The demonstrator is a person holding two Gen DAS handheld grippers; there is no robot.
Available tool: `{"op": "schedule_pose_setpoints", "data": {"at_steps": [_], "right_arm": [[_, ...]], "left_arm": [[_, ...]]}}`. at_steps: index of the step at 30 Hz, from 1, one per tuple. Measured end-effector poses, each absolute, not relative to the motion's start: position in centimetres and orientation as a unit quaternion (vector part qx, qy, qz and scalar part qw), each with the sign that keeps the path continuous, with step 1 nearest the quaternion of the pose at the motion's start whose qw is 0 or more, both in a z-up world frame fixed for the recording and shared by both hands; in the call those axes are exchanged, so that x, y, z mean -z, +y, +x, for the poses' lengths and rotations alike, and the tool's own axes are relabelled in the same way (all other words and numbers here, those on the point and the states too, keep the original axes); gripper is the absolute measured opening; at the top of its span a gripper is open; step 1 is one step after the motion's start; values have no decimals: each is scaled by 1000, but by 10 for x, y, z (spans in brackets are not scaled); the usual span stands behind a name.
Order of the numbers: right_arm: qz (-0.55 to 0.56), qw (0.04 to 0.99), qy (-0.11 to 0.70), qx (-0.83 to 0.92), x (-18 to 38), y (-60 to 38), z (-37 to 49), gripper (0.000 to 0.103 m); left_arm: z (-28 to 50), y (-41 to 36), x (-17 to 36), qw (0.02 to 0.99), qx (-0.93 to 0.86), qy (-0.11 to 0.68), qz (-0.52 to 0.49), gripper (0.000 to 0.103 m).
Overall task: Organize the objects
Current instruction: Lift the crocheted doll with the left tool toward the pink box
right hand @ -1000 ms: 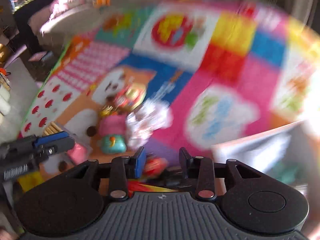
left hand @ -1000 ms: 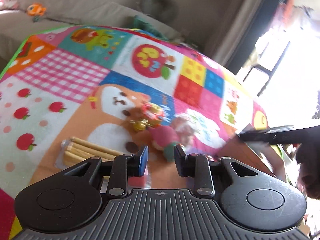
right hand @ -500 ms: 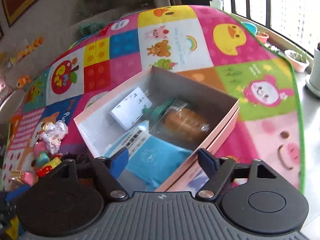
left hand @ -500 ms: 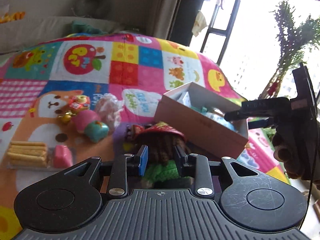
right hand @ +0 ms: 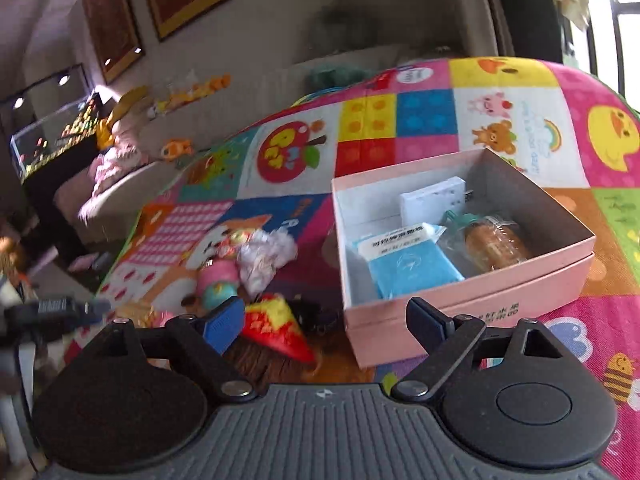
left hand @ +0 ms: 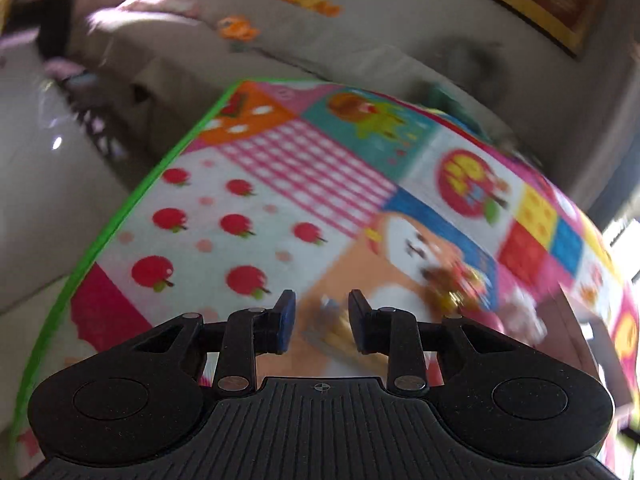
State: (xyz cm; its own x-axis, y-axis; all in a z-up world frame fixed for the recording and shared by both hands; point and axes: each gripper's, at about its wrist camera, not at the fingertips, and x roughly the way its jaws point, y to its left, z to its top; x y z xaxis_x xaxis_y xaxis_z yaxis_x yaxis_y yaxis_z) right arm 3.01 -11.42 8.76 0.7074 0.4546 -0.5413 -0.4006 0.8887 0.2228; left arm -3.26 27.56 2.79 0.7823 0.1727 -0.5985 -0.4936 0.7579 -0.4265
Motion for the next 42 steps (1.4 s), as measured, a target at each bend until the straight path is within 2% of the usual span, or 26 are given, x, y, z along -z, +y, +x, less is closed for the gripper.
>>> {"op": "schedule_pose_setpoints", "data": {"at_steps": [2, 5, 11, 17, 21, 24, 34, 35, 39, 42], "right_arm": [[37, 923, 308, -225, -82, -119, 23, 88], [37, 923, 322, -208, -73, -135, 18, 88], [61, 927, 338, -153, -60, -170, 28, 88], [70, 936, 322, -124, -61, -179, 49, 87], [78, 933, 310, -166, -69, -157, 69, 86], [63, 935, 302, -177, -74, -134, 83, 90], [32, 938, 298, -175, -63, -150, 48, 90], [28, 936, 306, -174, -58, -154, 44, 90], [38, 937, 315, -145, -41, -173, 30, 90], [94, 942, 307, -100, -36, -197, 29, 90]], "left_arm": [[-20, 278, -23, 889, -174, 281, -316, 31], [0, 257, -19, 894, -137, 294, -310, 38], [30, 202, -15, 908, -19, 319, -269, 38], [-9, 165, -47, 956, 9, 249, -153, 38], [-33, 138, -54, 950, 109, 274, -99, 38], [-35, 117, -49, 939, 131, 310, -76, 38], [-12, 80, -41, 923, 181, 326, -95, 39], [-9, 74, -40, 920, 191, 329, -95, 39], [9, 45, -31, 906, 218, 356, -76, 57], [20, 27, -23, 901, 213, 371, -74, 57]]}}
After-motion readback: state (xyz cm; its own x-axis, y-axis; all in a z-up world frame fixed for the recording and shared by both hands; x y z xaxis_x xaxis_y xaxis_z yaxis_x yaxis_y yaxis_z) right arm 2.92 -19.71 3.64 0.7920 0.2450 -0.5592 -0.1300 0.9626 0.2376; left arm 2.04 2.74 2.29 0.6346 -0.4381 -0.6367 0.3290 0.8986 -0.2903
